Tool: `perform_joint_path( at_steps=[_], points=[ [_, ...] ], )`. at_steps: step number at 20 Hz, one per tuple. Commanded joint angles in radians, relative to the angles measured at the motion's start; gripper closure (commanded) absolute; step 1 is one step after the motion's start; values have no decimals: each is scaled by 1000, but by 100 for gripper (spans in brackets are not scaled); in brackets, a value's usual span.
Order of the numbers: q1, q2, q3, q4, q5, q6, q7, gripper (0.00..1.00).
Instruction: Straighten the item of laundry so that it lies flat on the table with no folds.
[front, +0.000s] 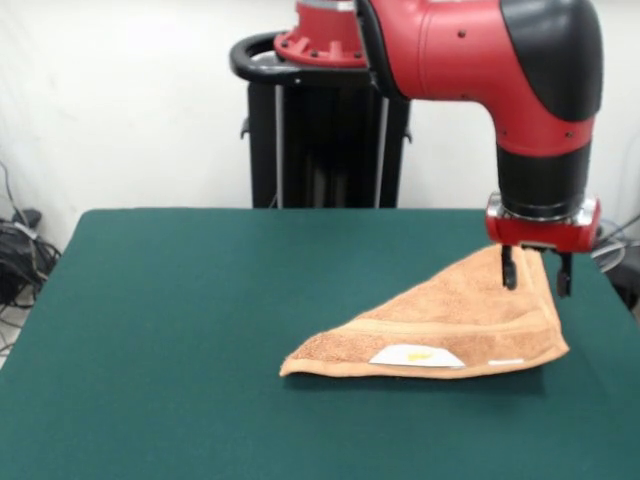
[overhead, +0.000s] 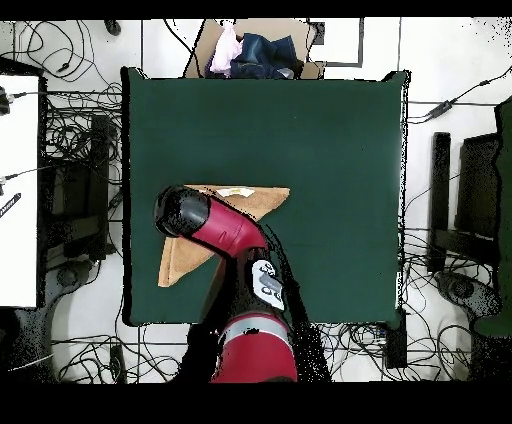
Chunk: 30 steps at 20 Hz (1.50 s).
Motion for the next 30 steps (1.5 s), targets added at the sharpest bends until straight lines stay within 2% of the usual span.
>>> perform_joint_path(
  at_steps=[1, 7, 28, 30],
  points=[
    [-10, 20, 29, -53, 106, 41, 328, 0],
    [2, 52, 33, -94, 93, -21, 341, 0],
    [-54, 174, 113, -100, 6, -258, 262, 0],
    [-47, 171, 105, -101, 11, -249, 264, 0]
  ],
)
